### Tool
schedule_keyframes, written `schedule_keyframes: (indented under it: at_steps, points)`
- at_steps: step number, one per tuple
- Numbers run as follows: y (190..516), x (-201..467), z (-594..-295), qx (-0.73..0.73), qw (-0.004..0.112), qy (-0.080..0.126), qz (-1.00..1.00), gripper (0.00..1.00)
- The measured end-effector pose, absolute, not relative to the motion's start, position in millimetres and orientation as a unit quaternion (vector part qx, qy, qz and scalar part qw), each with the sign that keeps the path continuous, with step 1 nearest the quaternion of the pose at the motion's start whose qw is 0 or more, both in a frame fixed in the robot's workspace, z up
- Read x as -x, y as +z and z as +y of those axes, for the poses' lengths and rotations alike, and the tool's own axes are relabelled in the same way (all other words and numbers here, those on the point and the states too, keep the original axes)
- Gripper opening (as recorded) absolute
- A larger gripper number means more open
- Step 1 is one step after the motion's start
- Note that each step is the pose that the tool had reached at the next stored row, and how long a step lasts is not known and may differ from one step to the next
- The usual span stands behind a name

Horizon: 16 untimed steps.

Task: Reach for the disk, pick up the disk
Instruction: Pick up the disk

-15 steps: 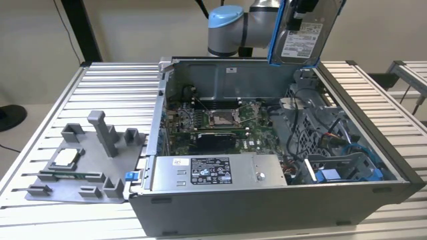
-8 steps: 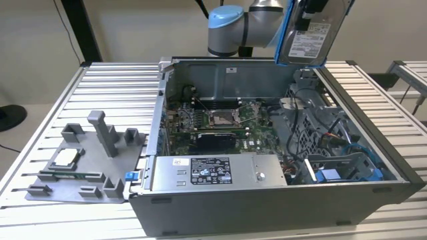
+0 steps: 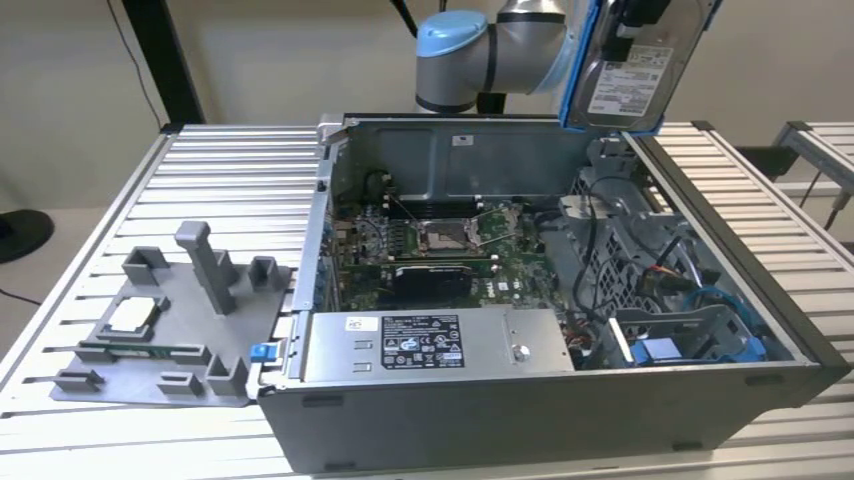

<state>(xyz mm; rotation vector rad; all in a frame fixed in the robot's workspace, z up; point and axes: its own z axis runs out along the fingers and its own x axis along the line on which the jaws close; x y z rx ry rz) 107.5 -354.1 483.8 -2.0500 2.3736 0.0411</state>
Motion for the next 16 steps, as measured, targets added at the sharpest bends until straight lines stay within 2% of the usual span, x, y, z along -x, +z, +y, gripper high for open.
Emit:
schedule_keyframes:
  at_steps: [16]
  points:
    - [483.8,-108.7,-360.5,0.654,0.003,0.013,0.757,0.0]
